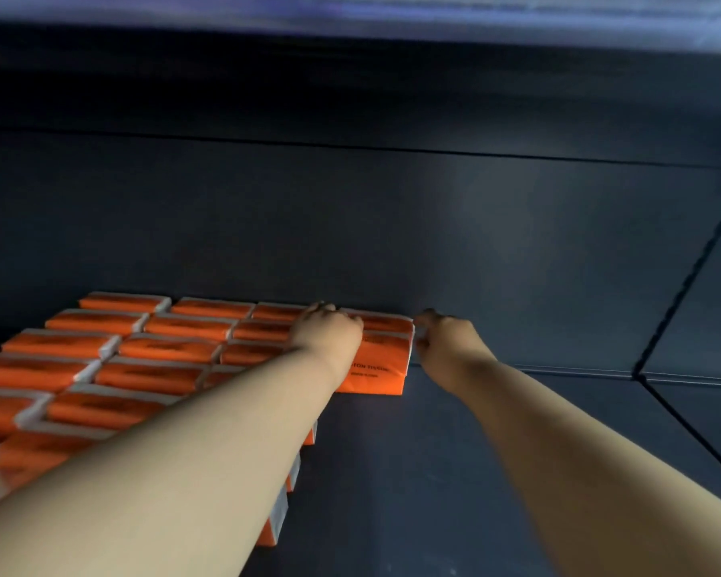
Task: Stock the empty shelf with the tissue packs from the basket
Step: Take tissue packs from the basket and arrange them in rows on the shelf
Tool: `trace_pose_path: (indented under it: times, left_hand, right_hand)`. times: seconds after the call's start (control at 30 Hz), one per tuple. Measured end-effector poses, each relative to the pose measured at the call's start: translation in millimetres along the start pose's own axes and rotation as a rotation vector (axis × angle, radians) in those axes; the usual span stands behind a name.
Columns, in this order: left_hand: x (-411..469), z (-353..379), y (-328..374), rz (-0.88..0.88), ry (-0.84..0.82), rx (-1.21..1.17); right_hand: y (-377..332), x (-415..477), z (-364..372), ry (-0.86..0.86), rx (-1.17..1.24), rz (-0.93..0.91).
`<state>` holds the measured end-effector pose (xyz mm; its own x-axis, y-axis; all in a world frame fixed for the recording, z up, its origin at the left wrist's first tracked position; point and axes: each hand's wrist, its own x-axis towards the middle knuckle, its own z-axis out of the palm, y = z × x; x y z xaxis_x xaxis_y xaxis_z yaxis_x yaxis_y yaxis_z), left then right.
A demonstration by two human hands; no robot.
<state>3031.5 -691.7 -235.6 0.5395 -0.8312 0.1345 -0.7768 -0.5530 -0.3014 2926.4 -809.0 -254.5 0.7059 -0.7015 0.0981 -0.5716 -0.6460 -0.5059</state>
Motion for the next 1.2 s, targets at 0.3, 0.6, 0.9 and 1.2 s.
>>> trace_pose_path:
  times: [0.3,0.6,0.9,1.2]
  left_hand:
    - [5,15,1,-0.004,-0.069,-0.098]
    - [11,19,3,-0.056,-0.097,-0.213]
    - [-6,7,2,-0.007,-0.136,-0.054]
    - [-83,-17,4,0.043,-0.094,-0.227]
  right_hand:
    - [-7,-4,7,-0.019,-0.019,0.037]
    - [-15,2,15,-0.066,0.101,0.09]
    - [-16,-14,8,-0.072,-0.008,0.036]
    - [-33,-78,-20,-0.11,-0.174,-0.08]
